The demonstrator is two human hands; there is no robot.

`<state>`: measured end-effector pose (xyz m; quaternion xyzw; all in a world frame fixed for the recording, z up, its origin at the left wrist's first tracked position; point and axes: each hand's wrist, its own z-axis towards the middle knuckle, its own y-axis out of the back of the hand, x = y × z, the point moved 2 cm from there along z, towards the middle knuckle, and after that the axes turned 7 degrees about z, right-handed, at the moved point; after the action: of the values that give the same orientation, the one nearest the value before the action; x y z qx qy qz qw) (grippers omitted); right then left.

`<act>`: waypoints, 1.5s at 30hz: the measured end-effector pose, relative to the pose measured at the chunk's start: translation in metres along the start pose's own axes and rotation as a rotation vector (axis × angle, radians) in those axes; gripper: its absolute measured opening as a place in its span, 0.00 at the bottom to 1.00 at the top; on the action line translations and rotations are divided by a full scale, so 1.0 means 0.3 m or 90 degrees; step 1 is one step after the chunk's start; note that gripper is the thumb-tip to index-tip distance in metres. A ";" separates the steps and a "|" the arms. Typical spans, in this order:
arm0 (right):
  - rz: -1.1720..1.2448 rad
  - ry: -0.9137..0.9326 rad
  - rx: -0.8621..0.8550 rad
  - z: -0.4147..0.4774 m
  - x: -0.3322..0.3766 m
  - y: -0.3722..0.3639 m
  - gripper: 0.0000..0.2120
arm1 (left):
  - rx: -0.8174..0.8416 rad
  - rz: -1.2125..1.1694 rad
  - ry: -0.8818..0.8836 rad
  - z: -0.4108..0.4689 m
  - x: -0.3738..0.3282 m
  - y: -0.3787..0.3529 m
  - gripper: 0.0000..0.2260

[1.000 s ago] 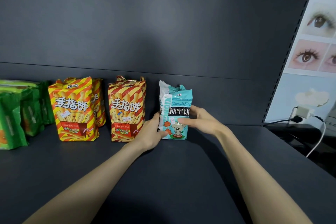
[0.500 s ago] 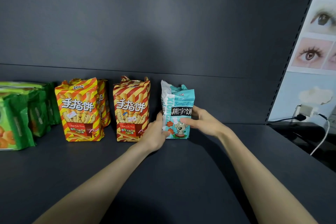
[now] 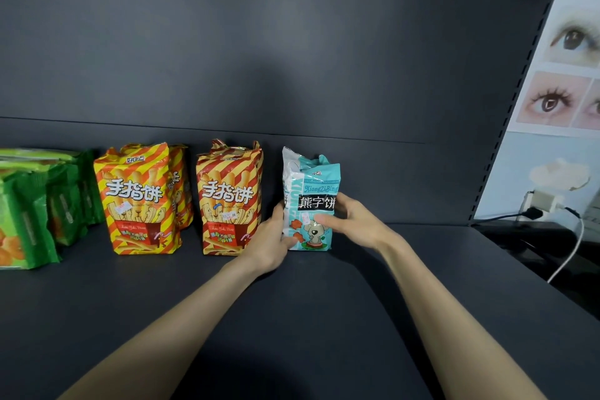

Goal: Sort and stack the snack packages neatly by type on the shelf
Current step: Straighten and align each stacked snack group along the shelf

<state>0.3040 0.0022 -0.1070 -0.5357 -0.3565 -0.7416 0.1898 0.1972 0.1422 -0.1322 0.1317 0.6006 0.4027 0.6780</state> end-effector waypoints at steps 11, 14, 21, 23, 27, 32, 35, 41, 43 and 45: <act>-0.104 -0.039 -0.005 -0.040 0.016 -0.010 0.30 | 0.005 0.062 0.000 -0.020 -0.016 0.014 0.27; -0.150 -0.043 -0.025 -0.076 0.021 -0.008 0.33 | 0.008 0.067 0.003 -0.056 -0.018 0.030 0.21; -0.299 -0.051 -0.083 -0.173 0.058 -0.021 0.26 | -0.066 0.156 -0.003 -0.196 -0.006 0.115 0.13; -0.310 -0.044 -0.090 -0.193 0.074 -0.043 0.19 | -0.126 0.157 0.004 -0.235 0.015 0.156 0.10; -0.305 -0.021 -0.095 -0.203 0.126 -0.113 0.12 | -0.245 0.141 0.017 -0.291 0.058 0.254 0.07; -0.302 0.020 -0.064 -0.164 0.191 -0.244 0.19 | -0.271 0.108 0.046 -0.307 0.114 0.326 0.21; -0.284 0.019 -0.066 -0.125 0.226 -0.321 0.27 | -0.191 0.097 0.057 -0.291 0.146 0.341 0.32; -0.199 0.001 -0.103 -0.049 0.261 -0.415 0.40 | -0.043 0.030 0.040 -0.233 0.205 0.353 0.39; -0.175 -0.005 -0.110 -0.039 0.262 -0.435 0.41 | -0.008 0.021 0.027 -0.208 0.218 0.348 0.41; -0.155 -0.019 -0.113 -0.028 0.259 -0.449 0.42 | 0.014 0.025 0.021 -0.184 0.225 0.346 0.41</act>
<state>0.1816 0.0945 -0.0799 -0.5141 -0.3543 -0.7798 0.0451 0.1030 0.2393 -0.1249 0.1442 0.6134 0.4111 0.6588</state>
